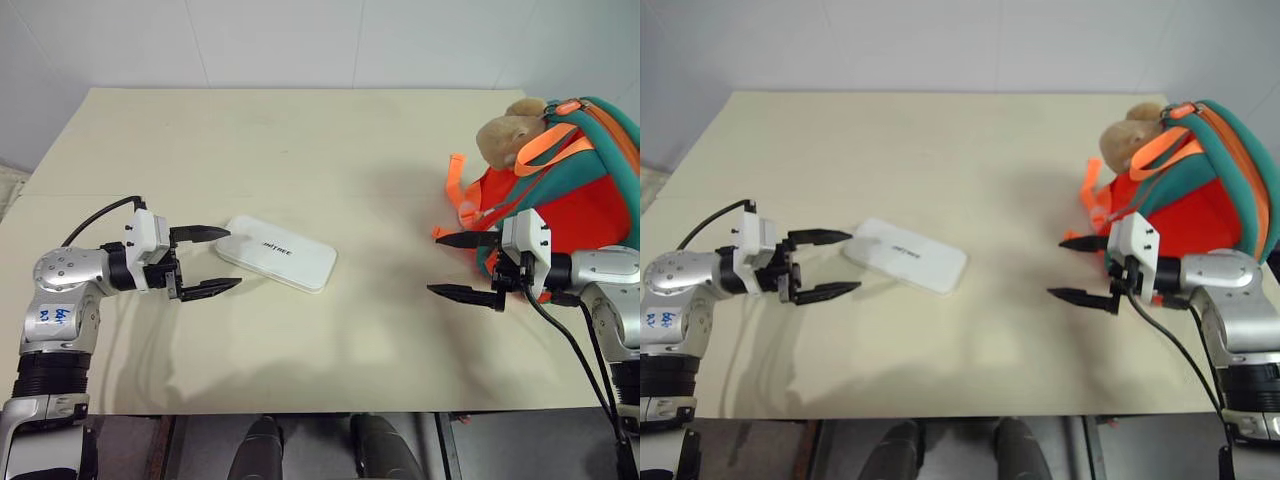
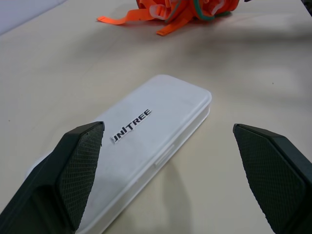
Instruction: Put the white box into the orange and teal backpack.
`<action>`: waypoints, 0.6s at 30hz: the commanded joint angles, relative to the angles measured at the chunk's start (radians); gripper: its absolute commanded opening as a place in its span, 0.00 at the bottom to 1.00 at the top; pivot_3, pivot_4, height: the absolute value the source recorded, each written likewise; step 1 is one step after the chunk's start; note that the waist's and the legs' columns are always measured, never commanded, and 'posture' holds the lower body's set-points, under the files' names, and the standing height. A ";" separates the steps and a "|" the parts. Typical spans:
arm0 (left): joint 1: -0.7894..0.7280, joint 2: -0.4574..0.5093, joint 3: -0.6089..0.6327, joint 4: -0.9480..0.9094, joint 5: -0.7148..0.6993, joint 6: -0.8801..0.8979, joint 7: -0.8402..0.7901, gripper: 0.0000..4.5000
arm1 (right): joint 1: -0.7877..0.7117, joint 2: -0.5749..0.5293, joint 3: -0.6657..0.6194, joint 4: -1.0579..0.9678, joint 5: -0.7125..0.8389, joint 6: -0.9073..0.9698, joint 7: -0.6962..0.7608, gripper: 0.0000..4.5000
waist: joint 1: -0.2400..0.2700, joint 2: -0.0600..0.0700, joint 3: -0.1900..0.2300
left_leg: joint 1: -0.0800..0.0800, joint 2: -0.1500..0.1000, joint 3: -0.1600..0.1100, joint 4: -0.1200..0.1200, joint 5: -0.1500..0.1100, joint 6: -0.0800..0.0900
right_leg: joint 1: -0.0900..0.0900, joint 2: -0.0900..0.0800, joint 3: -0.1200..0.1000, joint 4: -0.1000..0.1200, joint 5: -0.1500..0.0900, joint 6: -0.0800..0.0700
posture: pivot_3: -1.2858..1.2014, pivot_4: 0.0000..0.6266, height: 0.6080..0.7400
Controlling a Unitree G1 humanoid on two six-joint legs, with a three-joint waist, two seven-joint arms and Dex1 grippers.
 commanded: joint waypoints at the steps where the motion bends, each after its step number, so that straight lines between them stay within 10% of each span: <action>1: -0.022 0.004 0.008 0.016 0.008 -0.030 0.000 1.00 | -0.021 0.004 -0.019 -0.015 0.014 -0.009 -0.005 0.99 | 0.000 0.000 0.000 | 0.000 0.000 0.000 0.000 0.000 0.000 | 0.000 0.000 0.000 0.000 0.000 0.000 | 0.52 0.24 1.00; 11: -0.029 0.022 0.031 0.072 0.035 -0.090 0.033 0.96 | -0.063 0.095 0.041 -0.038 -0.043 -0.020 -0.092 1.00 | -0.003 0.000 0.000 | 0.000 0.000 0.000 0.000 0.000 0.000 | 0.000 0.000 0.000 0.001 0.000 0.000 | 0.52 0.24 1.00; 18: -0.141 0.051 0.047 0.308 0.121 -0.266 0.087 0.56 | -0.063 0.218 0.159 -0.097 -0.154 -0.002 -0.242 0.58 | -0.002 0.000 0.000 | 0.000 0.000 0.000 0.000 0.001 -0.001 | -0.001 0.000 0.000 0.002 0.000 0.000 | 0.52 0.24 1.00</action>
